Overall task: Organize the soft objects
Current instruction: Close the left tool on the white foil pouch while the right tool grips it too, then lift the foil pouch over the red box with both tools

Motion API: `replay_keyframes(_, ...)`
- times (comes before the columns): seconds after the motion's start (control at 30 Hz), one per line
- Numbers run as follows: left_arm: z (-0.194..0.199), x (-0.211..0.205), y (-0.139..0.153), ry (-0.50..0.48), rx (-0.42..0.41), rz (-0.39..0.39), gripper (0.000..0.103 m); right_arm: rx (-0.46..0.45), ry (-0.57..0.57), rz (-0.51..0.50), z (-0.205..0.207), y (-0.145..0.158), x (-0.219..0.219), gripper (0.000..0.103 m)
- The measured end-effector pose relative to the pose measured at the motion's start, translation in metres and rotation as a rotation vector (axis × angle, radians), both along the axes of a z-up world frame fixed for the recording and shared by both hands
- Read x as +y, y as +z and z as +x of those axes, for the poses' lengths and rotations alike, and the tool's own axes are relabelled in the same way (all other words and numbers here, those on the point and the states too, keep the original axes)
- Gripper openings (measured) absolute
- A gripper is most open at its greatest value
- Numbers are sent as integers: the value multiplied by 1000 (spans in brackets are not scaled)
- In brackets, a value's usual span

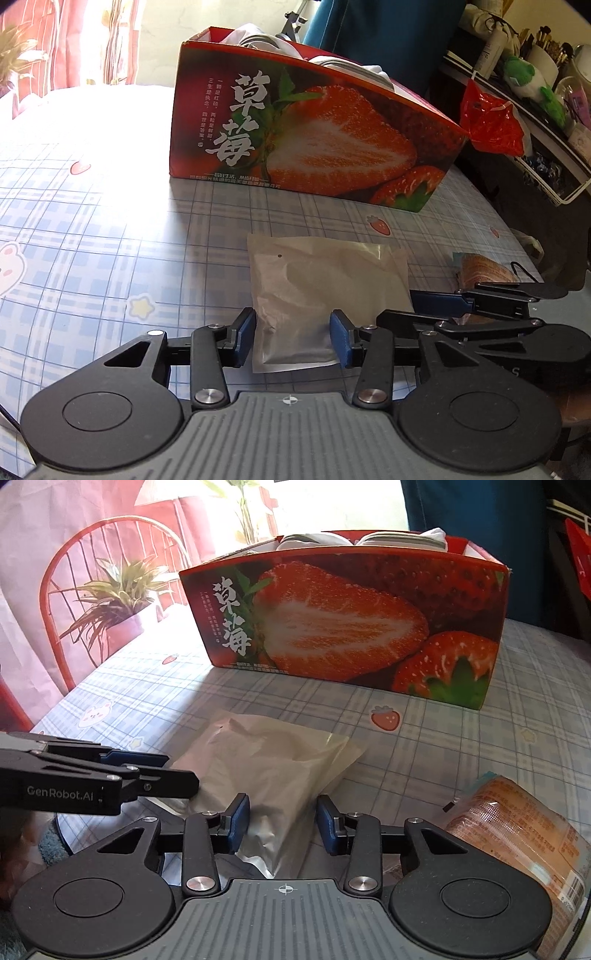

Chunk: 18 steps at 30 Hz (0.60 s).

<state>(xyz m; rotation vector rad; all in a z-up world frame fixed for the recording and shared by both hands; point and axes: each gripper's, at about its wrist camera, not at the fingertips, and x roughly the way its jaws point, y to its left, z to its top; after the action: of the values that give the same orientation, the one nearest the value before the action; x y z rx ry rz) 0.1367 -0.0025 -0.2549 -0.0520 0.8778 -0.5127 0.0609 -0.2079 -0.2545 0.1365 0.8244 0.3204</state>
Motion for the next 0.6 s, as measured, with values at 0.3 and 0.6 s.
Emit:
replay_keyframes(0.3, 0, -1, 1, 5, 6, -13, 48, -6, 14, 5, -2, 0, 3, 36)
replay_keyframes(0.6, -2, 4, -1, 10, 33, -62, 43, -2, 7, 30, -5, 0, 4, 35)
